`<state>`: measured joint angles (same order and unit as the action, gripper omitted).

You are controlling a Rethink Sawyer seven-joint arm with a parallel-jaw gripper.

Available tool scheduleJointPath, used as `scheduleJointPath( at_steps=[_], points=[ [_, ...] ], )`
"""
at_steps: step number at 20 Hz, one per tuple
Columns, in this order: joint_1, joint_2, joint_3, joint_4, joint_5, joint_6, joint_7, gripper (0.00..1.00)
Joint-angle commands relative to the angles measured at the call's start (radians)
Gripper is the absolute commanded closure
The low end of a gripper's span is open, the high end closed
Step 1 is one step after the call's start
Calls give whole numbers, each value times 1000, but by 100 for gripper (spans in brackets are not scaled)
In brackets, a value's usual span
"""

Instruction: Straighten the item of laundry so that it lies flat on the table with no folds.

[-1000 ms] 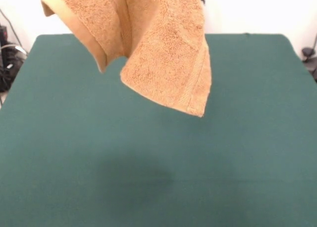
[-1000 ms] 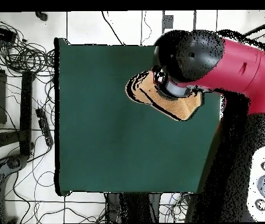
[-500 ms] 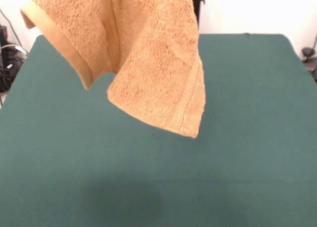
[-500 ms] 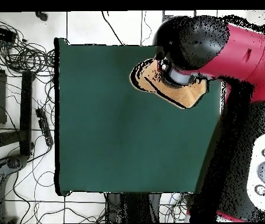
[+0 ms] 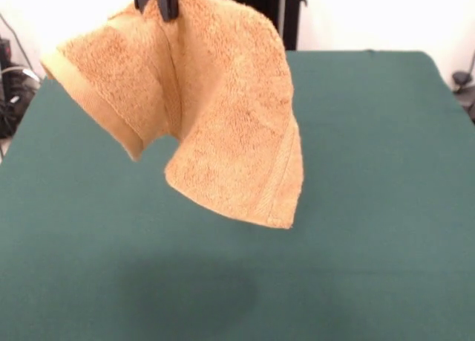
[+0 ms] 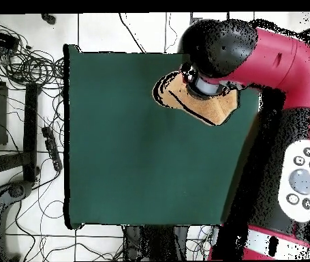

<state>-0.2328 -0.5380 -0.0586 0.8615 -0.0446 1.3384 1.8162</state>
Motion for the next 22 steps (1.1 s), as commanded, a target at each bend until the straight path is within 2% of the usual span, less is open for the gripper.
scheduleJointPath(
  at_steps=[1,6,7,17,22],
  points=[
    [45,35,81,36,-6,76,12,100],
    [51,15,76,73,-1,44,8,100],
    [50,12,76,80,2,40,6,0],
    [51,7,76,90,1,31,4,0],
    [53,22,78,62,-4,83,0,0]
  ],
)
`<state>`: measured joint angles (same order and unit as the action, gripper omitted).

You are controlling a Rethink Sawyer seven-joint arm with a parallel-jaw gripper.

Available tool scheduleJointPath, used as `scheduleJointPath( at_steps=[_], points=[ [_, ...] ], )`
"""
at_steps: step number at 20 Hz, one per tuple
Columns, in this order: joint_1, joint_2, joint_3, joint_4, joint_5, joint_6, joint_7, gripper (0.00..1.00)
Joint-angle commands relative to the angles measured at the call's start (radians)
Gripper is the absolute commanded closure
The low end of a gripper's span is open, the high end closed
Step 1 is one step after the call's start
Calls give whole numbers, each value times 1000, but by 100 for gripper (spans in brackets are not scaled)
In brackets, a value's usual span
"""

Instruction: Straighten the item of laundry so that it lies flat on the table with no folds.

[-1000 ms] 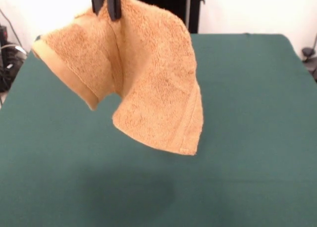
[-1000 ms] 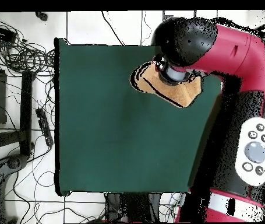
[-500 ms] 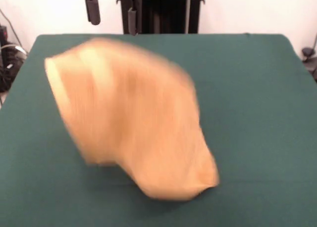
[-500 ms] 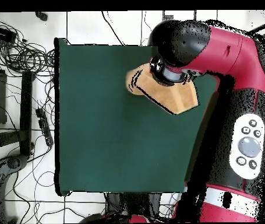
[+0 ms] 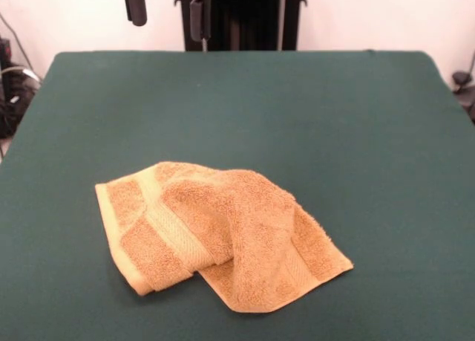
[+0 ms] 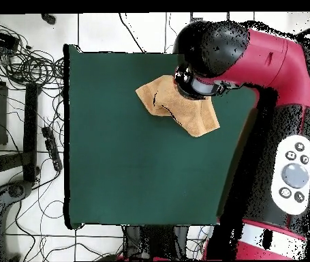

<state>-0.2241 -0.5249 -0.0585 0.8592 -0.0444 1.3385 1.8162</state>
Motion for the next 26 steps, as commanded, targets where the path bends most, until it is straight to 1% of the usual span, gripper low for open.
scheduleJointPath(
  at_steps=[1,5,8,10,11,13,15,18,21,22,24,26],
  points=[
    [44,9,78,66,-3,81,3,0],
    [38,-1,80,110,-3,1,0,0],
    [32,16,81,146,-9,-99,16,0],
    [40,54,77,123,-20,-116,48,0],
    [50,77,69,94,-32,-105,65,0],
    [63,117,65,43,-53,-110,69,0],
    [61,159,74,9,-68,-116,37,0],
    [32,198,112,32,-49,-185,-18,0],
    [0,239,165,59,13,-243,-25,0],
    [-3,258,176,45,16,-249,-39,0],
    [-2,303,187,-18,11,-216,-63,0],
    [-2,349,193,-107,-1,-130,-97,0]
  ],
)
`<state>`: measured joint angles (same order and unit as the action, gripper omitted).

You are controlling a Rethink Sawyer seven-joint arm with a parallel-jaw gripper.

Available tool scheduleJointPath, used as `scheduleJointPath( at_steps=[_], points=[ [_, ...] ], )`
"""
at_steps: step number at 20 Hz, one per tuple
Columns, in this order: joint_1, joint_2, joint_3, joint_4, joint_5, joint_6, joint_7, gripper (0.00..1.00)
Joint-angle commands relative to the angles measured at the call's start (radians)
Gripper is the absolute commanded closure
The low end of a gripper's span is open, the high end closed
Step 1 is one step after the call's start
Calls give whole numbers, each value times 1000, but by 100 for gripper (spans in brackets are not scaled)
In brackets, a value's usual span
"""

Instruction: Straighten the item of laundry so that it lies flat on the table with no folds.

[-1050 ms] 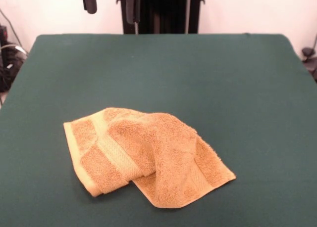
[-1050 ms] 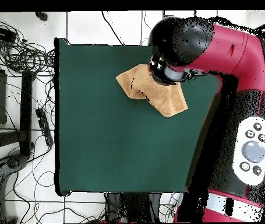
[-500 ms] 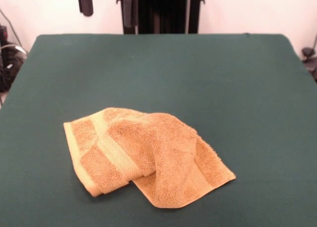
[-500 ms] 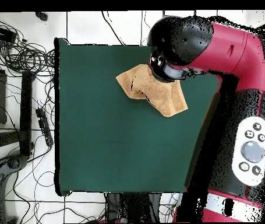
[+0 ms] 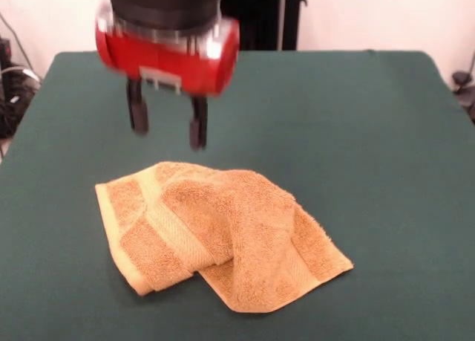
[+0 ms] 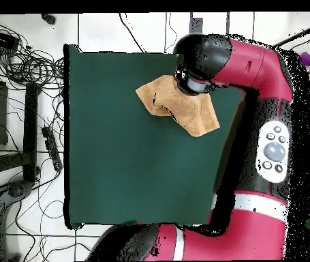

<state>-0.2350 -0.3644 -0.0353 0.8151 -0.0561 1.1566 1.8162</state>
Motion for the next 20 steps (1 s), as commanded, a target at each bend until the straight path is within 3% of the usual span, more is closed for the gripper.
scheduleJointPath(
  at_steps=[1,9,11,18,20],
  points=[
    [7,205,175,-93,8,70,-109,0],
    [11,272,186,-210,10,106,-101,0],
    [8,276,192,-199,13,88,-107,0],
    [-22,177,207,104,-2,-211,-150,0],
    [-30,154,212,156,-18,-238,-173,0]
  ],
)
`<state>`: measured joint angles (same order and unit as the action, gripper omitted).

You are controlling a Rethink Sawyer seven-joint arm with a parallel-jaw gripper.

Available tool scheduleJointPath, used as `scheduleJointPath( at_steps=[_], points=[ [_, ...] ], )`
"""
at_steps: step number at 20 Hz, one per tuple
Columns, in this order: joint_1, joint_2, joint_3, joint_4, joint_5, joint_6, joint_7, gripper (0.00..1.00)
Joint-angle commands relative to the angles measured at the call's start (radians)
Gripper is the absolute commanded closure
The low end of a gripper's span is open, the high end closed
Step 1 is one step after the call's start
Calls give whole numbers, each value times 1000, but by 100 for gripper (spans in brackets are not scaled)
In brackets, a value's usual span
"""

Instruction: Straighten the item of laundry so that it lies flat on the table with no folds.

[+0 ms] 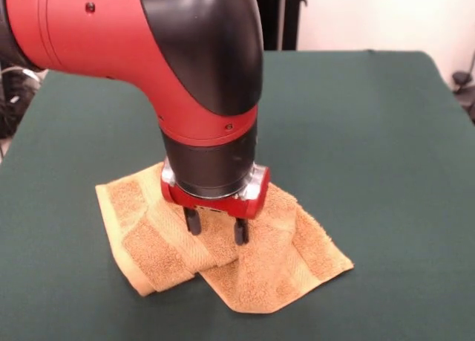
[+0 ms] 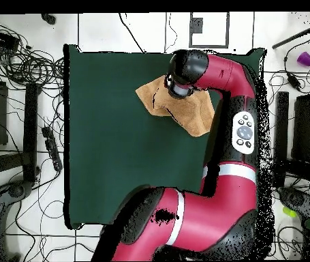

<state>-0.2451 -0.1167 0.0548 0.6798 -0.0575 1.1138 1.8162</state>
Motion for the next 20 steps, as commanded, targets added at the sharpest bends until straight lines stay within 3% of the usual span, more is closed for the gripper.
scheduleJointPath(
  at_steps=[1,9,13,16,20],
  points=[
    [-24,-106,124,314,-23,-203,-181,0],
    [-83,-254,172,581,-61,-277,-236,0],
    [-87,-343,164,702,-82,-316,-183,0],
    [-94,-380,163,761,-116,-364,-174,0],
    [-133,-366,197,787,-148,-409,-185,0]
  ],
)
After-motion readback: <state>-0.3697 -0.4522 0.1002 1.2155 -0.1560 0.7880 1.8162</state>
